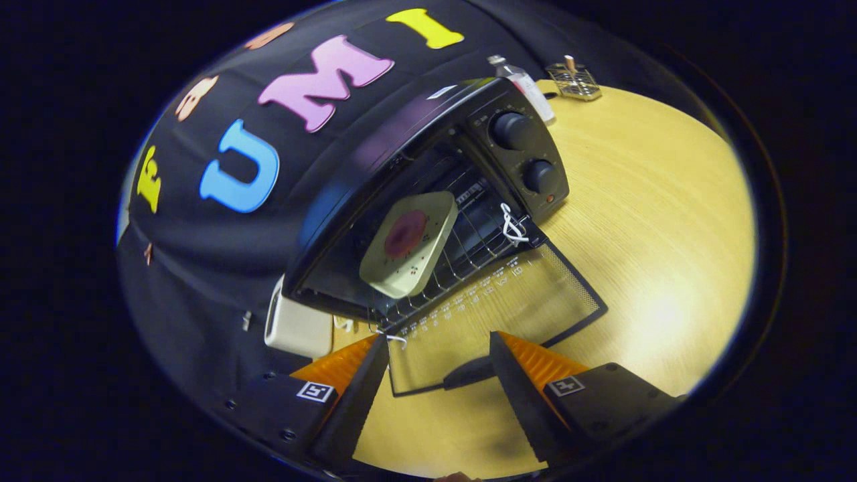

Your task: Open the toaster oven, put the food inside, and close the toaster oven door.

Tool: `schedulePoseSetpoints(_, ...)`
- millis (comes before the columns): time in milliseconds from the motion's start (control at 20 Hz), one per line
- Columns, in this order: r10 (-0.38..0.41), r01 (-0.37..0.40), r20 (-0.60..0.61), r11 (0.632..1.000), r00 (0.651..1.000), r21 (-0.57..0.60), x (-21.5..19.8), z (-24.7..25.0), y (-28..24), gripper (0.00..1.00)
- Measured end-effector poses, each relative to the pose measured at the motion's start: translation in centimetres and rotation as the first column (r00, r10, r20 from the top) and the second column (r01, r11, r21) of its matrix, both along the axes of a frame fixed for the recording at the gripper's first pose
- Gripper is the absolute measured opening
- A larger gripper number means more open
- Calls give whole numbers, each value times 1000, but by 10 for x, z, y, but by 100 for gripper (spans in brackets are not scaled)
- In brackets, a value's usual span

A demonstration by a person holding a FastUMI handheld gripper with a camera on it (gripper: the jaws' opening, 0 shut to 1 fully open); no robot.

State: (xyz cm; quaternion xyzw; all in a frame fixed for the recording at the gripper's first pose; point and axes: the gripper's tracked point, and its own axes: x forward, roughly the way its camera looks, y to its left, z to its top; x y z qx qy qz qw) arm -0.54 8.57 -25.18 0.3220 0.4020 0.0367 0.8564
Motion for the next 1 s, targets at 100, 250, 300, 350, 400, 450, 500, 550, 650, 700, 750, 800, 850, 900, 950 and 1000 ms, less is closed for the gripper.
schedulePoseSetpoints(100, 59, -55, 26, 989, 998, -134, -14, -6, -10, 99)
schedulePoseSetpoints(250, 197, -176, 41, 936, 980, -304, -37, -18, -12, 99)
schedulePoseSetpoints(300, 238, -213, 28, 908, 971, -361, -44, -25, -15, 99)
schedulePoseSetpoints(350, 264, -239, 3, 878, 964, -415, -51, -33, -19, 99)
schedulePoseSetpoints(400, 280, -259, -21, 854, 960, -450, -56, -42, -22, 99)
schedulePoseSetpoints(450, 291, -277, -46, 837, 956, -473, -61, -50, -22, 99)
schedulePoseSetpoints(500, 298, -291, -65, 821, 952, -492, -63, -58, -24, 99)
schedulePoseSetpoints(550, 305, -301, -78, 806, 949, -509, -62, -65, -25, 100)
schedulePoseSetpoints(650, 317, -315, -89, 789, 944, -528, -59, -74, -24, 100)
schedulePoseSetpoints(700, 319, -318, -94, 785, 943, -531, -56, -78, -24, 99)
schedulePoseSetpoints(750, 316, -319, -100, 785, 944, -532, -53, -82, -24, 100)
schedulePoseSetpoints(800, 308, -315, -105, 787, 946, -530, -49, -85, -24, 100)
schedulePoseSetpoints(850, 297, -312, -114, 793, 948, -524, -46, -89, -24, 100)
schedulePoseSetpoints(900, 290, -310, -122, 798, 949, -516, -42, -93, -22, 100)
schedulePoseSetpoints(950, 284, -309, -128, 800, 950, -514, -39, -96, -22, 100)
schedulePoseSetpoints(1000, 281, -307, -131, 801, 951, -514, -35, -98, -22, 100)
